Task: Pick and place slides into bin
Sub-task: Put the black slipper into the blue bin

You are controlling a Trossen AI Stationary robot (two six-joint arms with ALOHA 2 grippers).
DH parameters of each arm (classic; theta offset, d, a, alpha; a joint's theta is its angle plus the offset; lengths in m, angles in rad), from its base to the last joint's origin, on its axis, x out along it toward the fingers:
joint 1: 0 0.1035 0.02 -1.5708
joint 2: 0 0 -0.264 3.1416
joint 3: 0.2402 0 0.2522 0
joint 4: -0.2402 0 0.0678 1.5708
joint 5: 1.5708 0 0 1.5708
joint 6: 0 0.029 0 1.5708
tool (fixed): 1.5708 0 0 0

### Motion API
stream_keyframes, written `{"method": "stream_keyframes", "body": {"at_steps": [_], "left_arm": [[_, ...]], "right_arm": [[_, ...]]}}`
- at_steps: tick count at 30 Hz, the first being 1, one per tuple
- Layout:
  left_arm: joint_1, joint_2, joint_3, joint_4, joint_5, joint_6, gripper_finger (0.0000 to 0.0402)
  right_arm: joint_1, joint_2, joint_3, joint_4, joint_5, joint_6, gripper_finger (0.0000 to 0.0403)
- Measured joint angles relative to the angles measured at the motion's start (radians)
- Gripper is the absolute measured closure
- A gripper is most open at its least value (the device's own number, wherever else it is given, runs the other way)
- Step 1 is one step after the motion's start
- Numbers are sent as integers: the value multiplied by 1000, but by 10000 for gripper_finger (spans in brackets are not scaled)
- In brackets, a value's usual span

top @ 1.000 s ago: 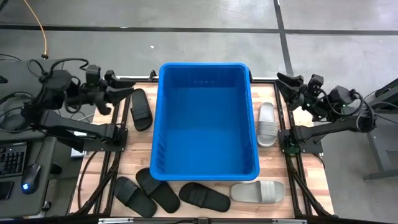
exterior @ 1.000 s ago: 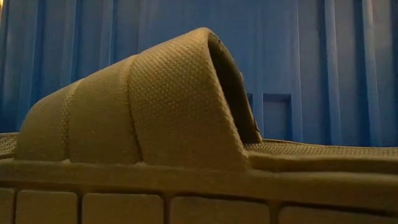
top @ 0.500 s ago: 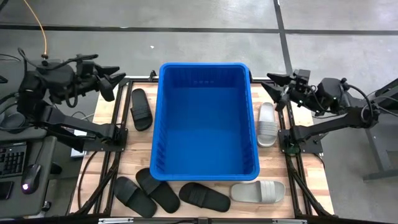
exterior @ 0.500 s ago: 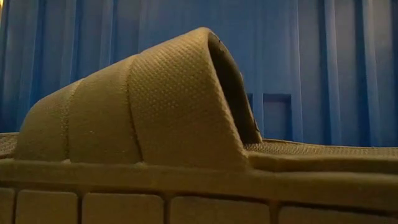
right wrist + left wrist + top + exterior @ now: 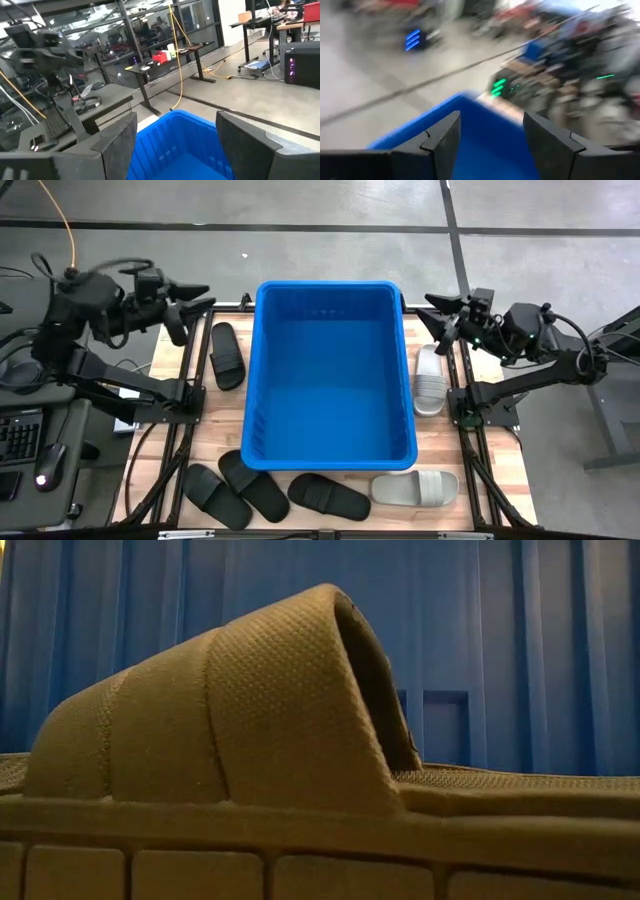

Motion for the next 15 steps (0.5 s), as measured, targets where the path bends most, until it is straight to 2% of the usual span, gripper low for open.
{"method": "stream_keyframes", "body": {"at_steps": [2, 6, 12, 15], "left_arm": [[0, 21, 0, 114, 73, 56, 195], [27, 65, 0, 280, 261, 63, 195], [190, 163, 0, 523, 748, -20, 195], [298, 207, -1, 538, 889, -22, 195]], "right_arm": [[0, 2, 0, 8, 3, -5, 142], [0, 3, 0, 13, 3, 1, 142], [0, 3, 0, 13, 3, 4, 142], [0, 2, 0, 13, 3, 6, 142]]}}
